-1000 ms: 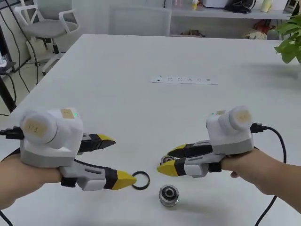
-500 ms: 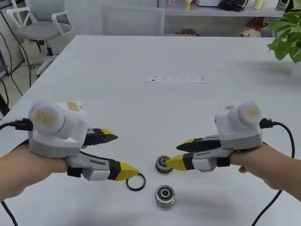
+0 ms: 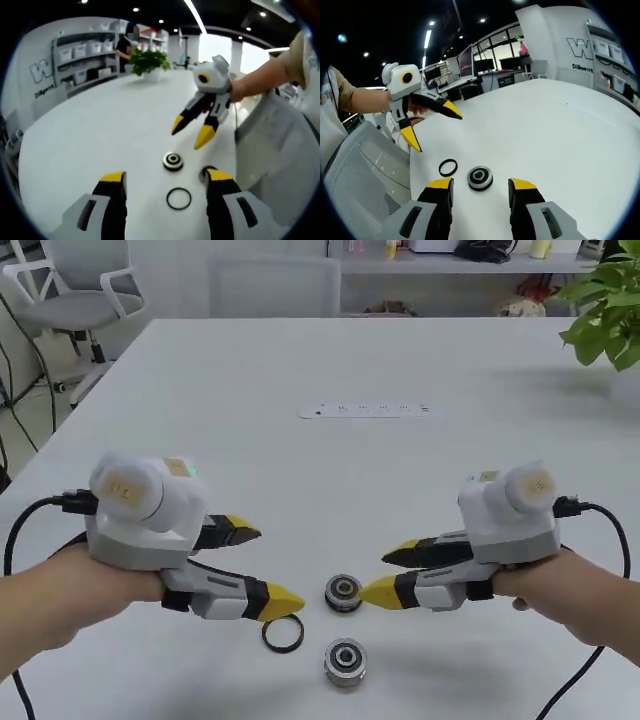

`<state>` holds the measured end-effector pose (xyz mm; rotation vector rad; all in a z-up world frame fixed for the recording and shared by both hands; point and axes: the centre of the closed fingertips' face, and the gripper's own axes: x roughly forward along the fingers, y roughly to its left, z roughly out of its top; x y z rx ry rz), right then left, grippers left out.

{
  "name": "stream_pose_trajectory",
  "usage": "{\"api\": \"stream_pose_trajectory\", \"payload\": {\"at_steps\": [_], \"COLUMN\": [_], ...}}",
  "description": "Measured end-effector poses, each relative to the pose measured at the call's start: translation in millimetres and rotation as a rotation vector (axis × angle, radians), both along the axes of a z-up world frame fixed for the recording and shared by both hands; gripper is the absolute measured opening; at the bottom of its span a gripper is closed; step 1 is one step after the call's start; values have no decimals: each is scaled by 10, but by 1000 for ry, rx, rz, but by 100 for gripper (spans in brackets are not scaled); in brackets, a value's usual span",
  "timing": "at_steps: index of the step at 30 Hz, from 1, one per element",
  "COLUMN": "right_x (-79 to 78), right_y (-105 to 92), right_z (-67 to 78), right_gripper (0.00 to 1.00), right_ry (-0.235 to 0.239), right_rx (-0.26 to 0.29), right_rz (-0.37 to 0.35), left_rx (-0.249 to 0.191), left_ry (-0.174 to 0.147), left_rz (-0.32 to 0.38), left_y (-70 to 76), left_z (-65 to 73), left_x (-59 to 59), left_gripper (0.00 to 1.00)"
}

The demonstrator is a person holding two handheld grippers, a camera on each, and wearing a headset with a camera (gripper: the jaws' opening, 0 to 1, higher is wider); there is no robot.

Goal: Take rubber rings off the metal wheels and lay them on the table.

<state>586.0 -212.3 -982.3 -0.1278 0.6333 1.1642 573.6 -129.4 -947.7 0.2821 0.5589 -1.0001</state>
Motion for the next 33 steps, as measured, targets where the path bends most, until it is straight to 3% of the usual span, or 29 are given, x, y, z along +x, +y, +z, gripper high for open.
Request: {"api": "stream_pose_trajectory", "payload": {"at_steps": [6,10,13,17,25,33], "right_x": [9,11,12,3,-12,-7], "right_y": [-12,-7,-4,7,38,77], "right_z": [-63,-105,-138,-172,-261,-304], "right_gripper": [41,42,42,41,40,39], "right_ry": [-9,-14,-14,-16,-16,-15], "right_rx": [-20,-30,-37,-46,-67,-71], "right_rz": [13,20,25,36,59,68], "left_rx": [20,23,17,25,38,34], "left_ry": [8,-21,5,21,44,44], "left_rz": [-14,-29,-27,-36,-56,-86], "left_y": [-18,-44,-88,-135,-227,-351], "left_z": [-66,-79,-103,-164,-235,-252], "left_x": [43,84,83,86,93,100], "left_gripper": [58,53,52,54,46,43]}}
